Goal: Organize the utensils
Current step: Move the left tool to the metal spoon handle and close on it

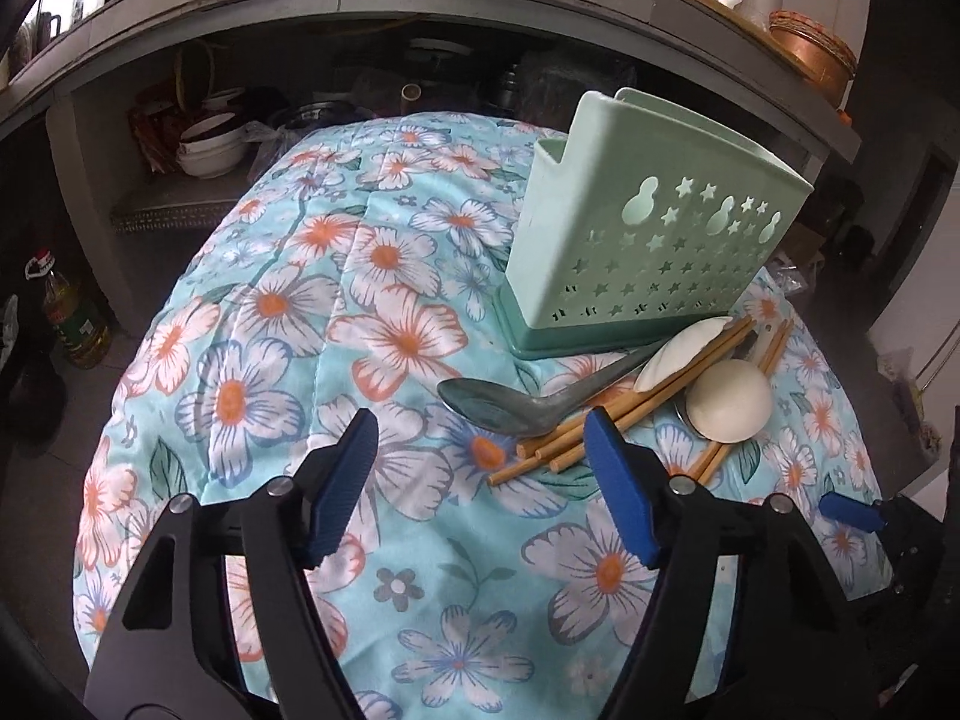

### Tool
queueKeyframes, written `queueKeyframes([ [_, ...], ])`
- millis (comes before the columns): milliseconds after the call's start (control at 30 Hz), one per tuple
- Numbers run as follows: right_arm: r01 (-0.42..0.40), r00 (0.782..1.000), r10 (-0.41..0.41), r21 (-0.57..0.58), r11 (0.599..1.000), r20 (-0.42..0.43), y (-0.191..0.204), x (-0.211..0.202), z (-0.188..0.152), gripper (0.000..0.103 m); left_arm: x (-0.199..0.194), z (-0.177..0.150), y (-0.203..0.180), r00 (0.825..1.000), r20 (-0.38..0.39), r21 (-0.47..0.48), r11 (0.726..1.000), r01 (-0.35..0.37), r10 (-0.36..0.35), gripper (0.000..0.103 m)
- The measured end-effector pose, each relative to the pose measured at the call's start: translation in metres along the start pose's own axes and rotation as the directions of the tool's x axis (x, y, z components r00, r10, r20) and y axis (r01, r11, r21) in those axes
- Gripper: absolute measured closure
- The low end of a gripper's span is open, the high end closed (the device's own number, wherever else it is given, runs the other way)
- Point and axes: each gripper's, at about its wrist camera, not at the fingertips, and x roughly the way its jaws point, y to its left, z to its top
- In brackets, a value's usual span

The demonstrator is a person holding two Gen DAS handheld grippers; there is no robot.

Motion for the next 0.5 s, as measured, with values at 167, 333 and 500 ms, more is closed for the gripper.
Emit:
queueKeyframes([
  [167,0.002,0.993,0.004,-0.051,0.999,0.115,0.006,-0.021,0.006,0.006,0.008,0.007,0.01,0.998,-0.044,-0.082,0.996,0.036,-0.039,0.047],
  [333,-0.035,0.993,0.043,-0.075,0.997,0.106,0.015,-0.02,0.004,0.006,0.027,0.013,0.041,0.983,-0.111,-0.297,0.949,0.106,-0.144,0.059],
  [500,-0.055,0.993,0.06,-0.055,0.997,0.102,0.008,-0.02,0.003,0.006,0.046,0.008,0.06,0.952,-0.17,-0.46,0.875,0.15,-0.253,0.067],
])
